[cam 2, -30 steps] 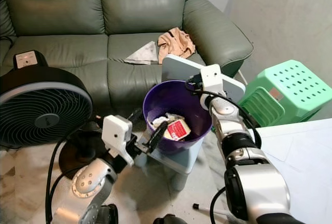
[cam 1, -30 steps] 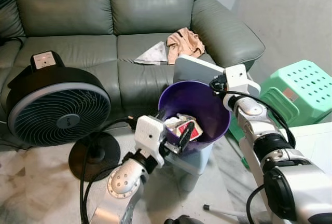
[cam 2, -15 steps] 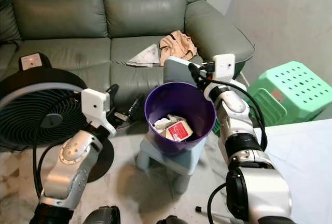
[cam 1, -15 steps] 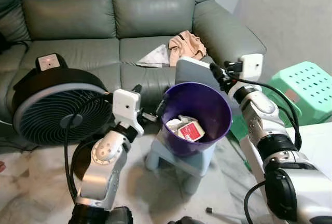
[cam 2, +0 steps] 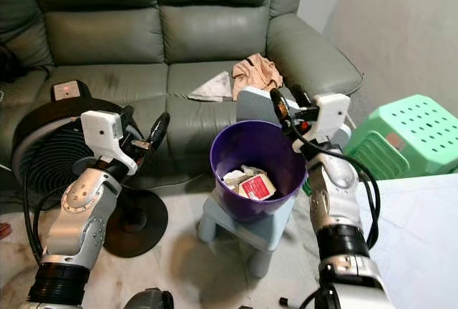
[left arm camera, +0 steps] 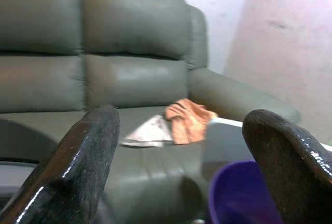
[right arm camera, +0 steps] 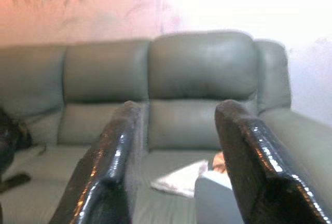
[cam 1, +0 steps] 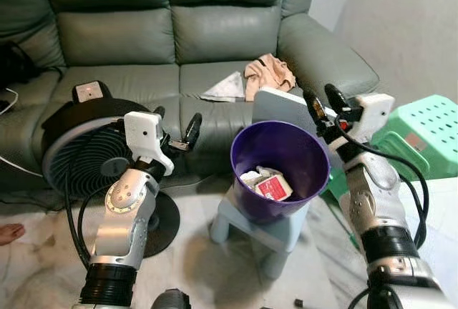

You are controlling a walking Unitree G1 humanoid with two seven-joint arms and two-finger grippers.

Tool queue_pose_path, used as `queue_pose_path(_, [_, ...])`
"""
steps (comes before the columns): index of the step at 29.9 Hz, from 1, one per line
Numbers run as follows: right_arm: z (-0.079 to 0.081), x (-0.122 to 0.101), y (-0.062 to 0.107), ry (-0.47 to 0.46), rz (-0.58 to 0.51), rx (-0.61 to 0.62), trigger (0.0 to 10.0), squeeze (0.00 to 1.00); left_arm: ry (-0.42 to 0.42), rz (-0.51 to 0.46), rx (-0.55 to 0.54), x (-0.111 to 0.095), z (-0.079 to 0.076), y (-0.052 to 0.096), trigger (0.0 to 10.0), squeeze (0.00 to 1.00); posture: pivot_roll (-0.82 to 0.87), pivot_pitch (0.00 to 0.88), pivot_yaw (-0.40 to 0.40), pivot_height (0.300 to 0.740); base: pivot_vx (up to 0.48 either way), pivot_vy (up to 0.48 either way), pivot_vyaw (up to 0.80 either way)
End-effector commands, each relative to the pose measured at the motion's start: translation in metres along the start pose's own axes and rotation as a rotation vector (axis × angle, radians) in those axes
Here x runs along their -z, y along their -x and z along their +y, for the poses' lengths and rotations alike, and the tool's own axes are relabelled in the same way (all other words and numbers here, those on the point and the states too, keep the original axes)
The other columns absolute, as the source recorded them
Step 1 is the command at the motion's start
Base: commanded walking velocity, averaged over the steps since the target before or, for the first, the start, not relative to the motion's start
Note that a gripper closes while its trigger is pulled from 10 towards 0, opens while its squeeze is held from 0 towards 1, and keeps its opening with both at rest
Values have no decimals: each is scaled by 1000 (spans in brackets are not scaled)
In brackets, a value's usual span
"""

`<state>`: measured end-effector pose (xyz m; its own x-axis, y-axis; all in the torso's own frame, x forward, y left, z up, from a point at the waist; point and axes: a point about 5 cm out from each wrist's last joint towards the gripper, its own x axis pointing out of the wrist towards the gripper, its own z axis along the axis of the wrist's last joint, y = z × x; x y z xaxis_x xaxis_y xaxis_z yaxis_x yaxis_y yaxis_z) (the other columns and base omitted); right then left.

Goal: Picking trash to rubbish bin

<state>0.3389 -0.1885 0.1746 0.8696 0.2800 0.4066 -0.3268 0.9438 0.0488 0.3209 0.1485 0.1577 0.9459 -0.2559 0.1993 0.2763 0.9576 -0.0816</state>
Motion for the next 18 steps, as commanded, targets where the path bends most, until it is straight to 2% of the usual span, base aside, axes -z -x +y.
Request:
queue_pose_path(1, [-3,-12,3,12,-51,35,10000,0,2,-22,-28,-4,7,-2,10000,0,48,5,-37,715,0,0,0])
queue_pose_path(11, [-3,-20,29,8,-54,114,10000,0,6,-28,-69,-5,24,0,10000,0,33,0,-20,715,0,0,0])
queue_pose_path(18, [-1,-16,31,25,-17,131,10000,0,12,-27,-80,-3,25,-1,10000,0,38,0,-21,715,0,0,0])
